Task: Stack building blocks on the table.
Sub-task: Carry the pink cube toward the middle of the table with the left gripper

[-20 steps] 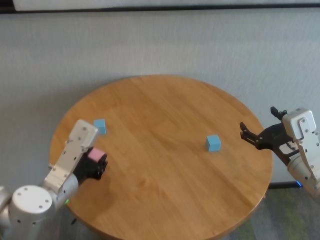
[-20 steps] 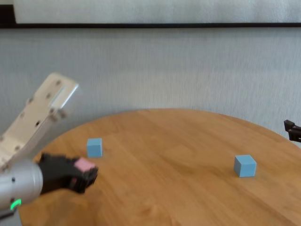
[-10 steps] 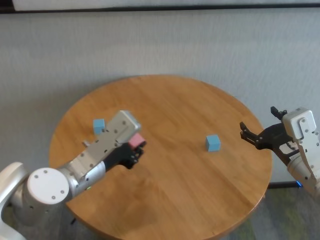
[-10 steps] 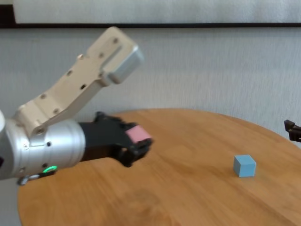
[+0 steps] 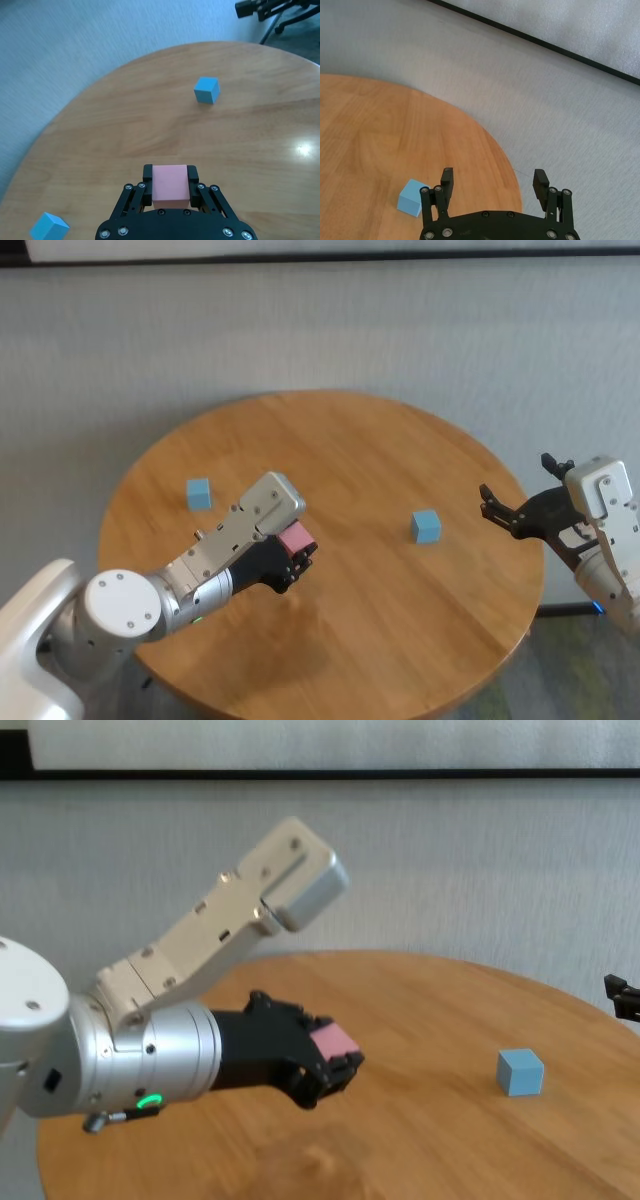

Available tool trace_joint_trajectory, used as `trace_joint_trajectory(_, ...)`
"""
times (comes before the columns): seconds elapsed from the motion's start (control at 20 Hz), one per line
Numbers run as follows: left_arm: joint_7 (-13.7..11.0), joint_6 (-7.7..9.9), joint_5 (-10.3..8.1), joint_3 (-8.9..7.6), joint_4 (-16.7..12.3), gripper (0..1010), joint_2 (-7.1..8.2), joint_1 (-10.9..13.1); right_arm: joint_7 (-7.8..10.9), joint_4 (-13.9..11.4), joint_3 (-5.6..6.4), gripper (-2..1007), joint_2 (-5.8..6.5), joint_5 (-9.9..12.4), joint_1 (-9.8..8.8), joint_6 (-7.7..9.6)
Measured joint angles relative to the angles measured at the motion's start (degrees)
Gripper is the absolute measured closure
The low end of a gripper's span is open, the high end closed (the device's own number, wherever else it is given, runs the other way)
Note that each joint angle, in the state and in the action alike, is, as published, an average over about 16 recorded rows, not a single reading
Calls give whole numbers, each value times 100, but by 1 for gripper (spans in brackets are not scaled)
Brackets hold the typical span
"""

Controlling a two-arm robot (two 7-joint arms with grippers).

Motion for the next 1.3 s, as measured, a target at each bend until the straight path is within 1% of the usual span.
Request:
trace_joint_trajectory(0.35, -188, -79, 40, 89, 615, 602, -188, -272, 0, 0, 0, 0, 0, 0, 0, 0)
trace_joint_trajectory(0.6, -292, -137, 17, 140, 939, 602, -305, -419, 0, 0, 0, 0, 0, 0, 0, 0)
trace_joint_trajectory(0.95, -395, -196, -35, 223, 1234, 602, -413, -550, 0, 0, 0, 0, 0, 0, 0, 0)
trace_joint_trajectory(1.3, -421, -235, -117, 260, 1428, 602, -477, -599, 0, 0, 0, 0, 0, 0, 0, 0)
